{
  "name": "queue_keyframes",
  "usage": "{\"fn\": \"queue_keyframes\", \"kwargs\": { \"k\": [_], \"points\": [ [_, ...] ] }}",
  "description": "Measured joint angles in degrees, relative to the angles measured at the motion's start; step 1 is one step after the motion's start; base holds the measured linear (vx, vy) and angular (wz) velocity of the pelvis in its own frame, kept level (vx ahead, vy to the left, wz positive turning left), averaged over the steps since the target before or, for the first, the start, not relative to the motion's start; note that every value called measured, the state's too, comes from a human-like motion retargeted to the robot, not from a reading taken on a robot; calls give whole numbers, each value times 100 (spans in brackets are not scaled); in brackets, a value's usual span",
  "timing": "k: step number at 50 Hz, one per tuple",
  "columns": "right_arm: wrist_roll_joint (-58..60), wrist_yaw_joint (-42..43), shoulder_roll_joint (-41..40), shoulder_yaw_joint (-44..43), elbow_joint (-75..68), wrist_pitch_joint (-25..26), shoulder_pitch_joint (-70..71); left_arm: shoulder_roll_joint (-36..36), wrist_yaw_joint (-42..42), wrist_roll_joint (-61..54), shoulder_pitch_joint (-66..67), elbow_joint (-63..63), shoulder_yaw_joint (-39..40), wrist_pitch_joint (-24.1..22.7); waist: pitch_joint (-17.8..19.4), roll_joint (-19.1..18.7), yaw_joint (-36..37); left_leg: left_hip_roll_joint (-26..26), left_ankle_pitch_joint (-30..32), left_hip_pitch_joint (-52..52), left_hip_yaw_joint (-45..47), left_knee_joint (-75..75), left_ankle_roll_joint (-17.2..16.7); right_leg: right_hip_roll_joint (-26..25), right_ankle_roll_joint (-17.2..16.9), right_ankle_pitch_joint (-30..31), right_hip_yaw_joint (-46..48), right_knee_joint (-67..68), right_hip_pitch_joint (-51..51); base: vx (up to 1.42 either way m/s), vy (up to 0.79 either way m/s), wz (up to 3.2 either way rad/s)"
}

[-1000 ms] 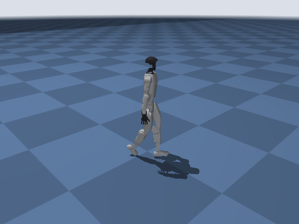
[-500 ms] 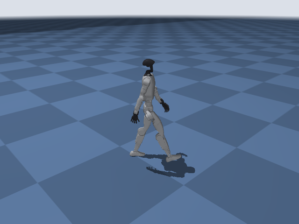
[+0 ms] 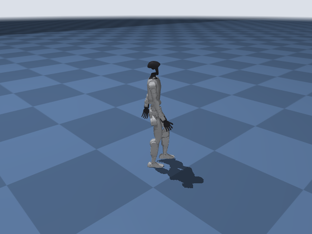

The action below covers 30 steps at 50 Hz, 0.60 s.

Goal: Walk run

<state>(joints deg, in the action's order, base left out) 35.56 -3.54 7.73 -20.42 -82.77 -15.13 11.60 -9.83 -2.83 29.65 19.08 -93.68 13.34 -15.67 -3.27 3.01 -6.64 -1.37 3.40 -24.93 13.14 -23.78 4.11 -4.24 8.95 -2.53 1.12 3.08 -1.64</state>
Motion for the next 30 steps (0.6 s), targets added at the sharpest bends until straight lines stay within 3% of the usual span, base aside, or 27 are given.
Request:
{"fn": "queue_keyframes", "kwargs": {
  "k": [3,6,8,10,13,16,20,22,25,28,30],
  "points": [
    [168,24,54,63,356,-87,205,19,-61,15,180,-181,158,96,36,-50,135,199,-446,-143,71,1376,194,-198,86,-164,-86,-16,333,79,-17,-29],
    [229,112,70,42,563,-182,213,26,-90,17,308,-295,252,134,-61,-6,248,601,-752,-304,-151,2438,-68,-220,44,-283,26,-49,625,79,-15,-14],
    [188,175,53,-3,606,-235,123,17,-111,19,323,-344,286,160,-92,4,348,609,-803,-369,-74,2483,-270,-292,-5,-264,11,-8,809,102,-14,-13],
    [107,206,19,-67,551,-282,-16,1,-132,16,249,-367,311,198,-107,28,512,526,-787,-404,124,2044,5,-355,-82,-124,-44,94,948,83,-12,-49],
    [112,163,-22,-147,199,-269,-341,2,-112,33,159,-275,426,193,-248,180,919,490,-269,-294,5,1797,62,-243,-380,548,87,338,1105,98,-8,-84],
    [419,283,-82,-192,-360,-76,-709,-28,-106,-190,-9,-214,453,140,-380,408,1030,747,-133,-242,-666,1484,469,-46,-1097,1933,48,1025,1051,108,-8,-48],
    [587,648,-45,-91,-1384,185,-924,-179,-219,-625,-707,-209,288,246,-306,128,632,301,-541,309,-417,1257,502,-714,-1997,3253,-191,2952,323,89,-13,43],
    [724,497,-60,-130,-1464,358,-1116,-218,-224,-782,-1156,-126,111,287,-244,-51,554,243,-711,648,-684,1359,484,-703,-1841,2960,104,3561,-98,69,-15,-2],
    [967,357,-100,-306,-1464,448,-1468,-266,-185,-810,-1785,146,-194,274,-132,-240,419,88,-793,1149,-590,1585,412,-347,-1321,2004,561,4092,-744,73,-11,24],
    [878,435,-100,-312,-1463,347,-1763,-311,-116,-701,-2267,671,-519,130,0,-422,-163,118,-886,1616,-863,1809,397,-104,-1242,1189,738,3791,-1267,69,-15,121],
    [849,476,-81,-331,-1453,328,-1935,-374,-98,-630,-2536,1025,-685,-21,60,-420,-417,211,-995,1906,-920,1911,397,112,-1379,898,672,3207,-1537,67,-20,62]
  ]
}}
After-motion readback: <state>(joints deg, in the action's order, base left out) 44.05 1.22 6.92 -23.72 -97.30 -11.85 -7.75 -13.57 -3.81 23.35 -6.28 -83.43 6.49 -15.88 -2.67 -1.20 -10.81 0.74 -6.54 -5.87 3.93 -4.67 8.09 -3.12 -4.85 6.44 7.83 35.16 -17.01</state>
